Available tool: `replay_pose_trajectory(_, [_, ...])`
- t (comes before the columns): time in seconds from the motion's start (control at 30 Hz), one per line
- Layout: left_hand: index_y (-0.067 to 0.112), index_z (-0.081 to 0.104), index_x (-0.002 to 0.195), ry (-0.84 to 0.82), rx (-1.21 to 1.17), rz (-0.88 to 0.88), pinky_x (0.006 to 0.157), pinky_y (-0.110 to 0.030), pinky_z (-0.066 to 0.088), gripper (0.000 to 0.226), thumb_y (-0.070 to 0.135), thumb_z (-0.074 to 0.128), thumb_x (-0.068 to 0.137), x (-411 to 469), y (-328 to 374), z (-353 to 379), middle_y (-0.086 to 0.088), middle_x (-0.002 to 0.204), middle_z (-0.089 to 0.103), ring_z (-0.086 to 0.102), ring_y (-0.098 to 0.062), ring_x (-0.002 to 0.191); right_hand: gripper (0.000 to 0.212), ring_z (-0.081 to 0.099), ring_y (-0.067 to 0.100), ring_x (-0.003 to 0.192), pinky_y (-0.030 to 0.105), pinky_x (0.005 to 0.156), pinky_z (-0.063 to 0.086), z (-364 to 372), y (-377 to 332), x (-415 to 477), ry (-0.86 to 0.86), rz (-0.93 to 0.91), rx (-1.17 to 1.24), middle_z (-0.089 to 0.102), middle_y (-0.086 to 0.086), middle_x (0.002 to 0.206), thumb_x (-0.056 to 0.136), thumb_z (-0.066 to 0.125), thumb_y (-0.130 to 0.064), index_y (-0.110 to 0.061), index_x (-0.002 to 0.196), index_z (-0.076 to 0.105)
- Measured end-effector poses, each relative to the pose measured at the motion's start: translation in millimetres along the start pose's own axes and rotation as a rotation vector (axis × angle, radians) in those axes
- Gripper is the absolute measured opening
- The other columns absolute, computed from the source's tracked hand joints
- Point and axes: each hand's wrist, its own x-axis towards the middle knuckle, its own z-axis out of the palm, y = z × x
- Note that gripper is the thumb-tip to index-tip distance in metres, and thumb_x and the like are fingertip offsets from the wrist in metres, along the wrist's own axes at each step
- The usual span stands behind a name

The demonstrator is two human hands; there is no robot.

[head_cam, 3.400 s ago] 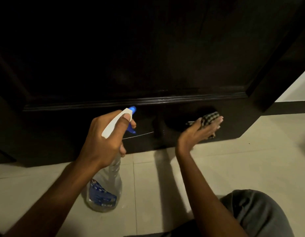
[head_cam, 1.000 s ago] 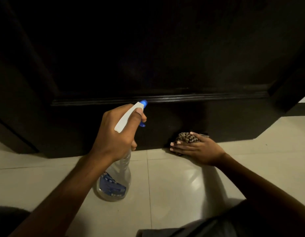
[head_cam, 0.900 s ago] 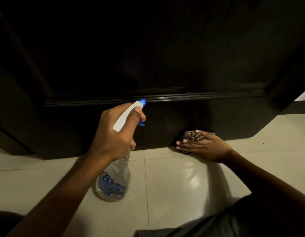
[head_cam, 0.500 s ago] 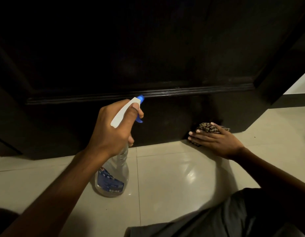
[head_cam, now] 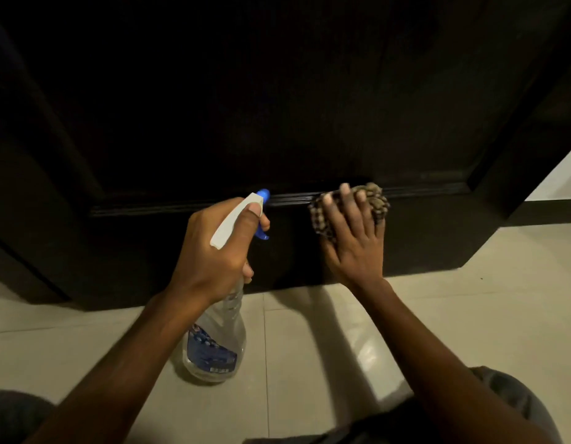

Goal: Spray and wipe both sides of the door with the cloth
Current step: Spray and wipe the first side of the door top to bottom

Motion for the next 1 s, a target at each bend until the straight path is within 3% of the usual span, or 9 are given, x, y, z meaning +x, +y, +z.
replay_pose_trajectory(0.17, [0.012, 0.067, 0.088, 0.012, -0.01, 0.005, 0.039, -0.028, 0.048, 0.038, 0.037, 0.04, 0.099, -1, 7, -5, 0.017, 0.066, 0.068, 0.057, -0.015, 0.034, 0.066, 0.003, 0.029, 0.156, 0.029, 0.125, 0.0, 11, -46, 26, 0.466, 0.864, 0.499, 0.013, 0.016, 0.167, 0.096, 0.049, -0.013, -0.007, 0.158, 0.024])
replay_pose_trajectory(0.23, [0.011, 0.067, 0.088, 0.021, -0.016, 0.006, 0.039, -0.03, 0.049, 0.039, 0.037, 0.04, 0.099, -2, 8, -9, 0.018, 0.064, 0.068, 0.057, -0.016, 0.034, 0.064, 0.004, 0.033, 0.156, 0.027, 0.125, 0.0, 12, -62, 45, 0.568, 1.047, 0.545, 0.013, 0.019, 0.167, 0.098, 0.05, -0.012, -0.003, 0.157, 0.025])
replay_pose_trajectory(0.33, [0.009, 0.067, 0.088, 0.035, -0.017, 0.014, 0.038, -0.03, 0.048, 0.04, 0.036, 0.04, 0.099, -2, 12, -20, 0.017, 0.062, 0.067, 0.057, -0.017, 0.033, 0.07, -0.006, 0.02, 0.156, 0.032, 0.125, -0.002, 13, -89, 51, 0.396, 0.91, 0.453, 0.006, 0.008, 0.169, 0.096, 0.047, -0.018, -0.008, 0.16, 0.021])
replay_pose_trajectory(0.5, [0.013, 0.068, 0.086, 0.028, -0.049, -0.007, 0.037, -0.031, 0.047, 0.04, 0.042, 0.043, 0.098, -1, 17, -26, 0.007, 0.068, 0.069, 0.057, -0.021, 0.033, 0.072, -0.001, 0.014, 0.157, 0.04, 0.126, 0.001, 5, -71, 18, -0.022, 0.114, 0.19, -0.005, -0.014, 0.169, 0.095, 0.045, -0.026, -0.032, 0.161, 0.015])
replay_pose_trajectory(0.57, [0.015, 0.068, 0.087, 0.031, -0.045, -0.004, 0.037, -0.031, 0.048, 0.043, 0.048, 0.043, 0.097, -1, 20, -25, 0.004, 0.076, 0.071, 0.058, -0.022, 0.034, 0.076, -0.004, 0.013, 0.157, 0.033, 0.125, -0.007, -3, -50, 24, 0.044, 0.3, 0.261, -0.007, -0.016, 0.168, 0.094, 0.044, -0.024, -0.034, 0.162, 0.01])
replay_pose_trajectory(0.7, [0.013, 0.067, 0.088, 0.048, -0.049, -0.019, 0.038, -0.03, 0.048, 0.04, 0.043, 0.043, 0.097, 3, 26, -27, -0.003, 0.087, 0.072, 0.058, -0.024, 0.035, 0.067, 0.004, 0.033, 0.157, 0.032, 0.126, -0.001, -5, -47, 50, 0.408, 0.886, 0.453, 0.011, 0.014, 0.168, 0.097, 0.045, -0.015, -0.002, 0.159, 0.021])
replay_pose_trajectory(0.8, [0.012, 0.067, 0.086, 0.05, -0.058, -0.012, 0.038, -0.03, 0.047, 0.039, 0.041, 0.043, 0.098, 4, 31, -30, -0.003, 0.078, 0.071, 0.058, -0.023, 0.034, 0.07, 0.005, 0.032, 0.157, 0.04, 0.126, 0.002, 4, -88, 46, 0.244, 0.719, 0.454, 0.009, 0.011, 0.169, 0.095, 0.044, -0.016, -0.007, 0.16, 0.019])
replay_pose_trajectory(0.93, [0.011, 0.068, 0.086, 0.056, -0.046, 0.008, 0.038, -0.03, 0.048, 0.039, 0.039, 0.043, 0.098, 5, 35, -33, -0.001, 0.071, 0.07, 0.058, -0.021, 0.034, 0.069, 0.008, 0.02, 0.157, 0.047, 0.124, 0.009, 5, -98, 27, -0.042, 0.091, 0.247, 0.002, -0.008, 0.17, 0.096, 0.048, -0.023, -0.022, 0.16, 0.021])
replay_pose_trajectory(1.0, [0.012, 0.068, 0.085, 0.055, -0.056, -0.002, 0.037, -0.032, 0.048, 0.04, 0.041, 0.044, 0.098, 7, 38, -33, -0.002, 0.075, 0.071, 0.058, -0.023, 0.034, 0.068, 0.014, 0.021, 0.156, 0.048, 0.124, 0.016, -4, -72, 27, -0.018, 0.081, 0.234, 0.009, -0.006, 0.17, 0.094, 0.052, -0.02, -0.021, 0.158, 0.029])
